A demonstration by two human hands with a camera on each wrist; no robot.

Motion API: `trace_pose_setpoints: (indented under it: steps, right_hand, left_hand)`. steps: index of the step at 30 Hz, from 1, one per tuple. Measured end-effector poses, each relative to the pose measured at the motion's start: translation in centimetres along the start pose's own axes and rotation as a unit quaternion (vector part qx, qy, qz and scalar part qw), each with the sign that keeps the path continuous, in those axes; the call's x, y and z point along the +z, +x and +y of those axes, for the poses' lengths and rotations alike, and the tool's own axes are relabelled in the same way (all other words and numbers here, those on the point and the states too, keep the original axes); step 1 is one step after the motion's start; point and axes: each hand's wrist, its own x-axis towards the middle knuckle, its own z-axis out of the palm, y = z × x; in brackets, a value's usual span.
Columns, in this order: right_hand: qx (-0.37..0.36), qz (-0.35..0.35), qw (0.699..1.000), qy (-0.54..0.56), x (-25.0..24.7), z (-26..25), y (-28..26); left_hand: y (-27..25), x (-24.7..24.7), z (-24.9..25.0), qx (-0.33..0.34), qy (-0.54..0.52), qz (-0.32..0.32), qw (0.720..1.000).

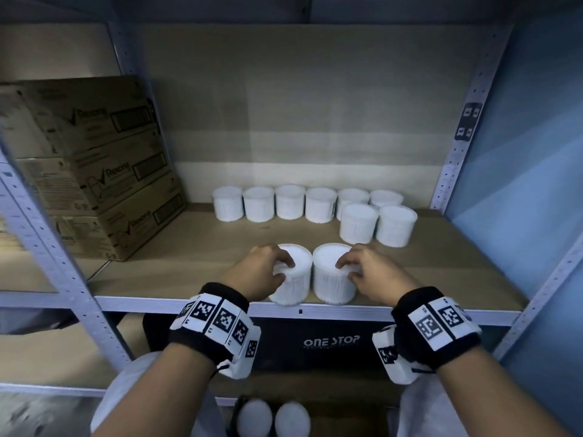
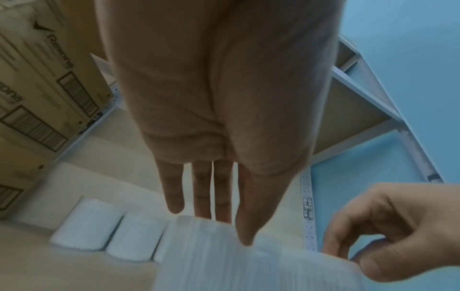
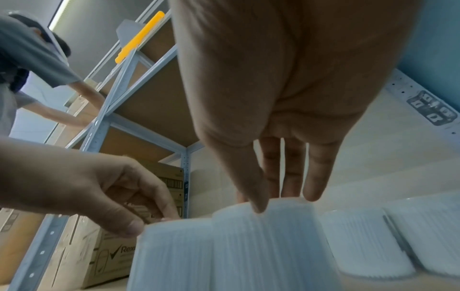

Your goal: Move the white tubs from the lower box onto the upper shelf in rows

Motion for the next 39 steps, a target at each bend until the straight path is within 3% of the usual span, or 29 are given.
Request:
trace_pose_setpoints:
  steps: [9, 13, 20, 28, 39]
  right_hand:
    - [-0.015, 0.054, 0.998, -0.007, 1.4, 0.4, 2.5]
    - [-0.011, 0.064, 0.998, -0.004, 2.1, 0.7, 5.4]
    - [0.014, 0.090, 0.996, 0.000, 2.9, 1.1, 10.7]
    - [0.055, 0.078, 0.995, 0.041, 2.7, 2.0, 15.3]
    - [0.062, 0.096, 0.993, 0.009, 2.6, 2.6, 17.4]
  left_hand:
    - [1.9, 1.1, -1.1, -0.009, -0.015, 0.041, 0.999]
    - [4.2, 1.2, -1.9, -0.041, -0.024, 0.044, 0.998]
    - [9.4, 1.0, -3.5, -0.041, -0.027, 0.053, 0.997]
    - [14.4, 0.9, -4.9, -0.064, -0.044, 0.056, 0.995]
    - [17.4, 1.7, -5.7, -0.039, -0.062, 0.087, 0.994]
